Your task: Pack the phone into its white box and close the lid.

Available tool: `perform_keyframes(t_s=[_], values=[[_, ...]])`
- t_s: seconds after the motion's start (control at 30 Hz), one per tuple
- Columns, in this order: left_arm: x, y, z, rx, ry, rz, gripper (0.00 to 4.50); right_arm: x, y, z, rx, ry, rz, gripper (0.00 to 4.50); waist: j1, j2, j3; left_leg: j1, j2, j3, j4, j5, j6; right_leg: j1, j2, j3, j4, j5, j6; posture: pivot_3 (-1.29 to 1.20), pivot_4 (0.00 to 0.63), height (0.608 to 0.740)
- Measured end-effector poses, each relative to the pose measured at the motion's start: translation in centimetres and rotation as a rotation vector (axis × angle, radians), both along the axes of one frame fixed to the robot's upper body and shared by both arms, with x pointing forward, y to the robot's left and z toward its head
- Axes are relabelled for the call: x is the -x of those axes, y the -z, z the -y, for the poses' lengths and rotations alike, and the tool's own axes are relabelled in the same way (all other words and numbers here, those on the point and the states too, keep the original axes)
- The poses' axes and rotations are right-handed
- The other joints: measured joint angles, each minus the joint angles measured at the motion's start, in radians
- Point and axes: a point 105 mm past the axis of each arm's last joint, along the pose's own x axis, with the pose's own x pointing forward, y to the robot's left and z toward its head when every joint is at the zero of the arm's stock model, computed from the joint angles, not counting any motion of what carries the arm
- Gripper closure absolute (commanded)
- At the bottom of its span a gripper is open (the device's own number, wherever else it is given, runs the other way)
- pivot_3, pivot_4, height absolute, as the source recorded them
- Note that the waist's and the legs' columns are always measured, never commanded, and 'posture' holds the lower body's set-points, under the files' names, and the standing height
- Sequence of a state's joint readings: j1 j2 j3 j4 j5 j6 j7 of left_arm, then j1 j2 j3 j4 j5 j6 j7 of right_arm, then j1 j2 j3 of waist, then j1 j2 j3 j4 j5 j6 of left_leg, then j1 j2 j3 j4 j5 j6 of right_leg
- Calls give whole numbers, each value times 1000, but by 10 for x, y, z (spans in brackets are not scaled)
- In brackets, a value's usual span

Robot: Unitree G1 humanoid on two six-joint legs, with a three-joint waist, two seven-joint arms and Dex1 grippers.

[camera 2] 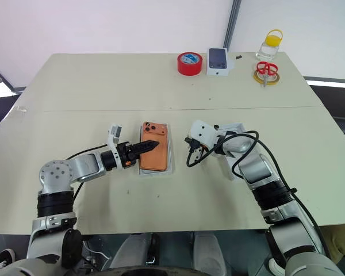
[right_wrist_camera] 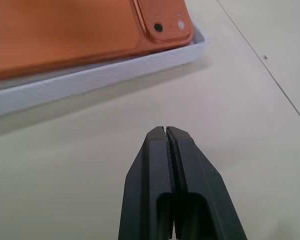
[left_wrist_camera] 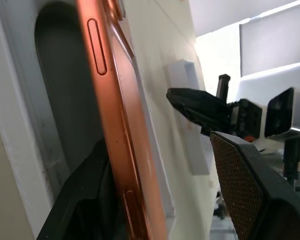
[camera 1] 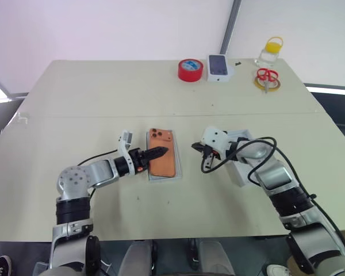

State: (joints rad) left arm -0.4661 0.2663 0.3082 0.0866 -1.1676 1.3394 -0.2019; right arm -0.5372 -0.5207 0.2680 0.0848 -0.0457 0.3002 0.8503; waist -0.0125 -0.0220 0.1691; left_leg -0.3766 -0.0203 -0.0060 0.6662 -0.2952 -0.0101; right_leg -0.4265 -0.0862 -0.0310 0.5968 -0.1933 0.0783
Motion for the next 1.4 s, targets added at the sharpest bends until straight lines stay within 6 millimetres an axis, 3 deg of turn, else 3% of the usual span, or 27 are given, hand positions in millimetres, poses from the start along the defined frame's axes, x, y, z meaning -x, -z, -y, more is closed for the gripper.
perform_keyframes(t_s=[0.3, 0.6, 0.7, 0.8, 0.83, 0.9, 1.1, 1.2, 1.4], values=[[7, -5, -7, -173, 50, 4, 1671, -1, 0, -5, -21, 3, 5, 4452, 0, 0, 0, 0, 0, 0, 0, 0, 0, 0, 0, 0, 0, 0, 0, 0, 150, 740], [8, -19, -32, -314, 21, 83, 1671, 0, 3, -9, -34, 4, -1, 4452, 0, 0, 0, 0, 0, 0, 0, 0, 0, 0, 0, 0, 0, 0, 0, 0, 150, 740], [1, -24, -48, -395, -52, 169, 2537, 1, 5, -10, -45, 3, -17, 4476, 0, 0, 0, 0, 0, 0, -1, 0, -1, 0, 0, 0, 0, 0, -1, 0, 150, 740], [-19, -36, -72, -602, -152, 434, 4114, 0, 8, -12, -61, 10, -40, 4500, 0, 1, 0, 1, 0, 1, -1, 1, -2, 0, 0, 1, -1, -2, -4, 0, 150, 740], [-24, -41, -78, -678, -167, 541, 4459, -1, 9, -11, -59, 15, -43, 4500, 1, 1, 1, 0, 0, 1, -2, 1, -1, -1, 0, 1, -1, -2, -4, 0, 150, 740], [-28, -44, -80, -756, -163, 695, 4459, -3, 10, -9, -51, 29, -40, 4500, 2, 1, 1, 0, 0, 2, -2, 0, -1, -1, -1, 1, -2, -2, -4, 0, 150, 740], [-15, -2, -76, -834, -31, 854, 4459, -4, 13, -10, -14, 21, -4, 4500, 2, 1, 1, -1, 0, 2, -2, -1, 1, -2, -2, 1, -2, -2, -4, 0, 150, 740], [-12, 7, -68, -871, 35, 952, 4459, 2, 23, -13, 13, -2, -12, 4500, 5, 1, 1, -1, 1, 2, -2, -1, 1, -2, -2, 0, -2, -2, -4, 0, 150, 740], [-8, 30, -57, -957, 147, 1080, 4459, 9, 24, -15, 2, -18, -18, 4500, 3, 2, 1, -1, 1, 2, -2, -1, 2, -2, -2, 0, -1, -1, -2, 0, 150, 740]])
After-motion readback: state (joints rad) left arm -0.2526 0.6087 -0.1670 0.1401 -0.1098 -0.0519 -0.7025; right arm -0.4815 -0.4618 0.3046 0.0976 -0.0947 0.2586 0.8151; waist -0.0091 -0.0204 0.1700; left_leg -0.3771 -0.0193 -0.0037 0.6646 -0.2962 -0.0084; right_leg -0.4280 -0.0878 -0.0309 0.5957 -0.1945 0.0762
